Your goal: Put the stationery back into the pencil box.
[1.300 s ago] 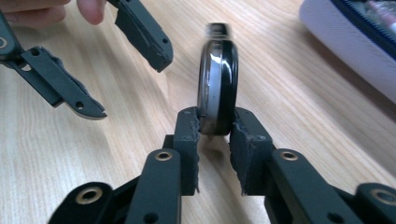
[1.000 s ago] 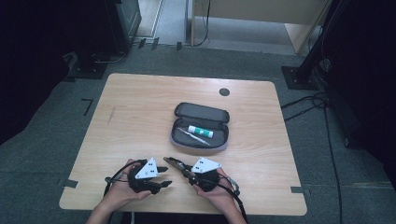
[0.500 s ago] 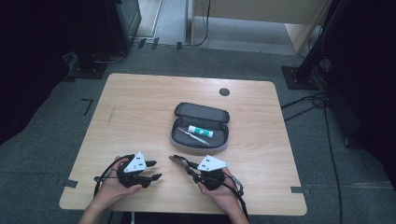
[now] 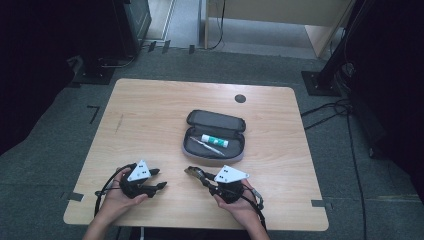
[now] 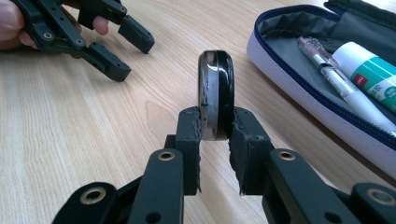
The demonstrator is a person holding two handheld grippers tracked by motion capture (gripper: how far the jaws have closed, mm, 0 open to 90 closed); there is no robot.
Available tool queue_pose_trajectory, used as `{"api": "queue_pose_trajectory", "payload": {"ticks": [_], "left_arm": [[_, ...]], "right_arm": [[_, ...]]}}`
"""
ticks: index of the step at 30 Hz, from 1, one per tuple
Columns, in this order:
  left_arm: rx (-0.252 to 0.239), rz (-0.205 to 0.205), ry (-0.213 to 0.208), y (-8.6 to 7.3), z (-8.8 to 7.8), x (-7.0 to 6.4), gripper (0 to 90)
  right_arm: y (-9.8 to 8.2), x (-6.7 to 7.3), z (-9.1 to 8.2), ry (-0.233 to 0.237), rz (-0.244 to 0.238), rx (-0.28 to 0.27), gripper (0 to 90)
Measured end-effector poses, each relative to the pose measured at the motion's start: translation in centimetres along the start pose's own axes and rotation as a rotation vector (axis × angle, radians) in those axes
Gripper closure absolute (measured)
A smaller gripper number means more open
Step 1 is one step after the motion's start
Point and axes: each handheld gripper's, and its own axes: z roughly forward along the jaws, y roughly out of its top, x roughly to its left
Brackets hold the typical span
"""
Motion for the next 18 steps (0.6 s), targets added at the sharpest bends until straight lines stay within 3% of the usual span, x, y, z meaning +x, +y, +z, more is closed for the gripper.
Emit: {"api": "queue_pose_trajectory", "payload": {"ticks": [6,11,18], "left_arm": [[0.000,-0.036,0.021,0.00,0.00,0.25,39.1],[0.000,-0.042,0.025,0.00,-0.01,0.34,38.3],[-0.003,-0.046,0.023,-0.01,-0.01,0.36,38.3]], "right_arm": [[0.24,-0.03,-0.44,-0.004,-0.004,-0.010,74.3],[0.47,-0.15,-0.74,-0.006,-0.001,-0.024,74.2],[-0.51,-0.67,-0.44,0.015,0.025,0.019,74.2]]}}
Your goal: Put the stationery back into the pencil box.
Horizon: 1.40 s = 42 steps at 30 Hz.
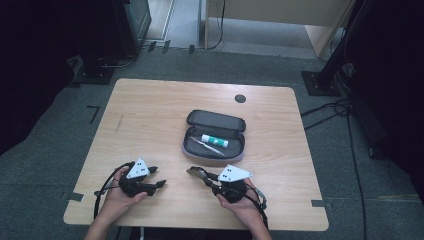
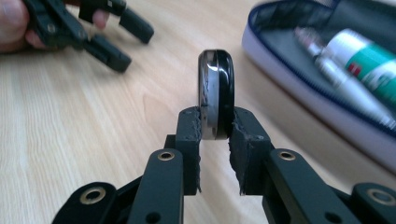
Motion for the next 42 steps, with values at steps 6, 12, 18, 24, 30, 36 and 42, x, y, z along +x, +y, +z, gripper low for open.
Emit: {"api": "queue_pose_trajectory", "payload": {"ticks": [6,12,18,24,30,36,42], "left_arm": [[0.000,0.000,0.000,0.0,0.0,0.0,38.3],[0.000,0.000,0.000,0.0,0.0,0.0,38.4],[0.000,-0.001,-0.001,0.0,0.0,0.0,38.4],[0.000,0.001,0.002,0.0,0.0,0.0,38.4],[0.002,0.004,0.003,0.0,0.0,0.0,38.4],[0.000,0.003,0.005,0.0,0.0,-0.1,38.5],[0.001,0.003,0.005,0.0,0.0,-0.1,38.5]], "right_arm": [[-1.2,0.0,0.5,0.008,-0.004,0.079,74.1],[-1.4,0.1,0.8,0.007,-0.030,0.107,73.9],[-1.5,0.1,0.9,0.004,-0.030,0.113,72.5],[-1.4,0.3,1.1,-0.004,-0.023,0.102,65.3],[-0.8,0.6,1.2,-0.026,-0.016,0.067,65.2],[-0.5,1.0,1.6,-0.046,-0.044,0.072,73.5],[0.4,0.4,0.6,-0.049,-0.028,0.028,73.6]]}}
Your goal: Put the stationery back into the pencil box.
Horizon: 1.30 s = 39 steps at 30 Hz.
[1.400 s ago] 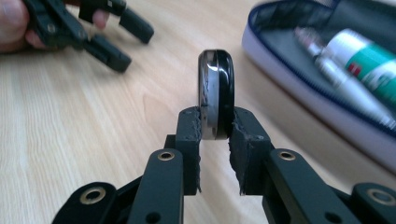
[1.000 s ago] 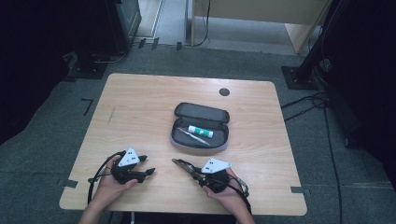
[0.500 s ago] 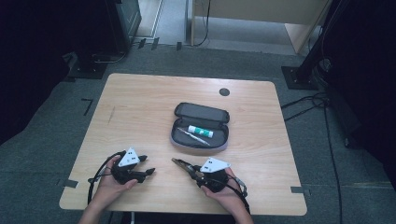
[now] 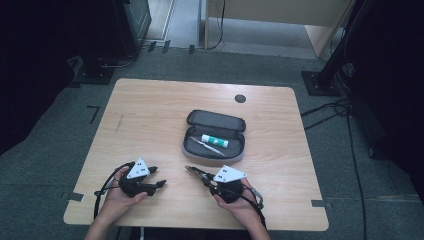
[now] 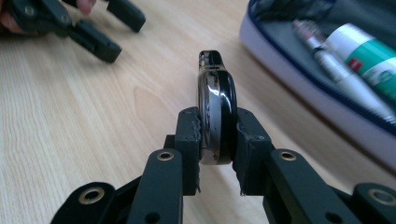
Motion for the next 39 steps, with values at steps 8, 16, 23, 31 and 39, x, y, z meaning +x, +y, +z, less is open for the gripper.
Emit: {"api": "queue_pose_trajectory", "payload": {"ticks": [8,16,23,31,39], "left_arm": [[0.001,0.001,-0.001,0.0,0.0,0.0,38.5],[0.002,0.002,-0.001,0.0,0.0,0.0,38.5],[0.001,0.001,-0.001,0.0,0.0,0.0,38.5],[0.001,0.001,-0.001,0.0,0.0,0.0,38.5],[0.001,0.000,-0.002,0.0,0.0,0.0,38.5]], "right_arm": [[1.9,-1.6,-1.6,-0.009,-0.001,-0.031,73.6],[4.0,-4.0,-2.7,-0.033,0.004,-0.049,73.6],[4.8,-6.3,-1.5,-0.027,0.014,-0.020,73.6],[4.7,-8.3,0.4,-0.035,0.038,0.031,73.5],[5.0,-8.5,1.6,0.011,0.025,0.091,72.9]]}}
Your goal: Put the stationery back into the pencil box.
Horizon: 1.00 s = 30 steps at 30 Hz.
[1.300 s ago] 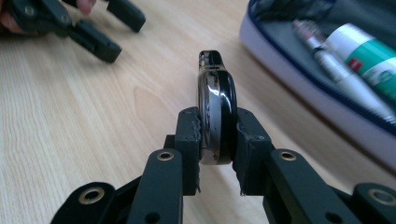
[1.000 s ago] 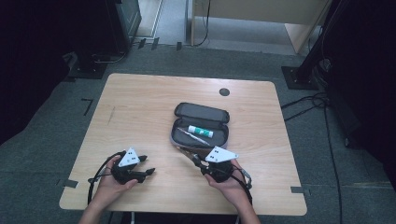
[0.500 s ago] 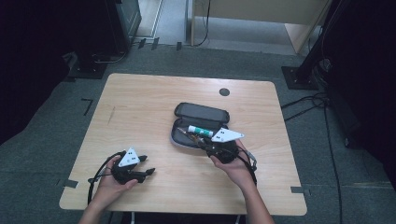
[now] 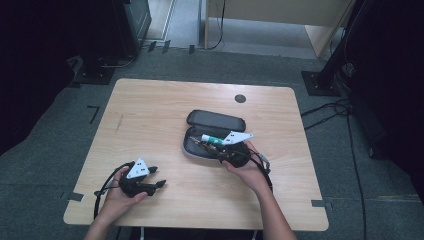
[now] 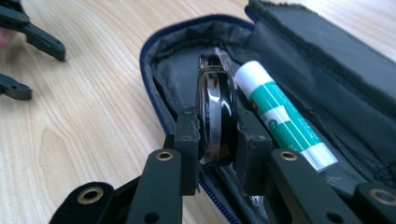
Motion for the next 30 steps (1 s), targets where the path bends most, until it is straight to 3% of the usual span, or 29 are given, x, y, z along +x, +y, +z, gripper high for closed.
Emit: {"api": "queue_pose_trajectory", "payload": {"ticks": [7,11,15,19,25,27,30], "left_arm": [[-0.002,-0.003,-0.001,0.0,0.0,0.0,38.5],[-0.001,-0.002,-0.001,0.0,0.0,0.0,38.5],[0.000,0.001,0.001,0.0,0.0,0.0,38.5],[0.000,0.000,0.001,0.0,0.0,0.0,38.5],[-0.002,-0.004,-0.002,0.0,0.0,0.0,38.5],[-0.002,-0.004,-0.002,0.0,0.0,0.0,38.5],[-0.002,-0.003,-0.002,0.0,0.0,0.0,38.5]], "right_arm": [[-0.2,-0.6,0.2,-0.013,0.025,0.007,72.3],[-0.1,-0.6,-0.2,-0.010,0.033,-0.015,73.1],[0.0,-0.1,-0.2,-0.040,-0.009,-0.014,73.9],[0.1,0.7,0.1,-0.120,-0.092,-0.014,73.9],[0.0,1.0,0.7,-0.192,-0.151,-0.004,73.9],[0.0,1.0,0.9,-0.205,-0.159,0.002,73.8],[-0.1,0.8,0.9,-0.176,-0.113,-0.004,67.9]]}}
